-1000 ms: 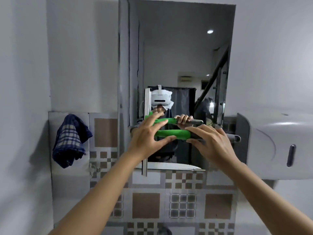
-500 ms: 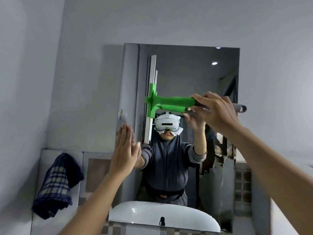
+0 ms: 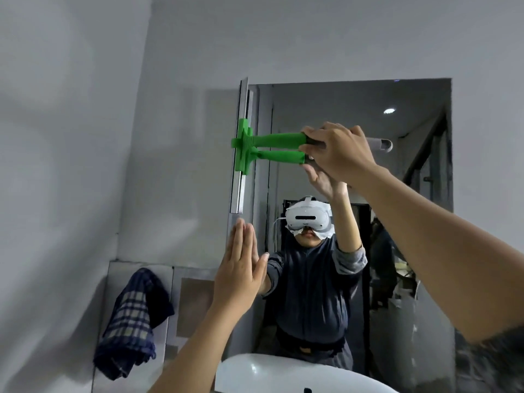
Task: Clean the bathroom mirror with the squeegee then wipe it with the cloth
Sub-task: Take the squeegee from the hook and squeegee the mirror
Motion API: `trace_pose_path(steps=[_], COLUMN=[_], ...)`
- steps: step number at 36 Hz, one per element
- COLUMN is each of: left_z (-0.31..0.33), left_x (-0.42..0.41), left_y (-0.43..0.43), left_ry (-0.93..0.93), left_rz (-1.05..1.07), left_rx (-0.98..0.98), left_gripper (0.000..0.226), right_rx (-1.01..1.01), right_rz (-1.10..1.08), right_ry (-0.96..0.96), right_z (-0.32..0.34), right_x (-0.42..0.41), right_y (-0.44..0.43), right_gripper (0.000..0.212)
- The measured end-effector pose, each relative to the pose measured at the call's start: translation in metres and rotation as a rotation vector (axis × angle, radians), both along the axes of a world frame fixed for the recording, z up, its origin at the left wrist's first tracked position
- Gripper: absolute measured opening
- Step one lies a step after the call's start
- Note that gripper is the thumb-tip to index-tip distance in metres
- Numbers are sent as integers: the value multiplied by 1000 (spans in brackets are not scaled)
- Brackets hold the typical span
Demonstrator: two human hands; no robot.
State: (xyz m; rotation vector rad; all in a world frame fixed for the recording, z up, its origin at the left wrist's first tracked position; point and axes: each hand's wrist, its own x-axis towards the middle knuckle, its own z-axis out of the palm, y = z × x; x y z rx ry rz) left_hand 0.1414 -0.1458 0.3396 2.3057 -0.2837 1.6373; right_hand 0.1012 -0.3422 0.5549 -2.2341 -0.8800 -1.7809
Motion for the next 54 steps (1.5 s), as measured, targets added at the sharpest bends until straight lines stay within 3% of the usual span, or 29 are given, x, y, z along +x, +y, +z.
trace_pose_path(steps=[10, 29, 41, 54], left_z=[-2, 2, 2, 4], left_x=[11, -6, -4, -5], left_y=[0, -2, -4, 0], left_ry=[-18, -3, -17, 2], left_rz=[-84, 14, 1, -37], left_rx=[-43, 14, -6, 9], left_gripper=[62, 64, 78, 75], right_rx=[-54, -11, 155, 370], right_rz=[-58, -160, -192, -171], right_ry=[40, 177, 227, 255], right_z=[14, 4, -21, -51], right_x=[-7, -29, -47, -43], right_y=[4, -73, -126, -153], right_gripper=[33, 35, 40, 18])
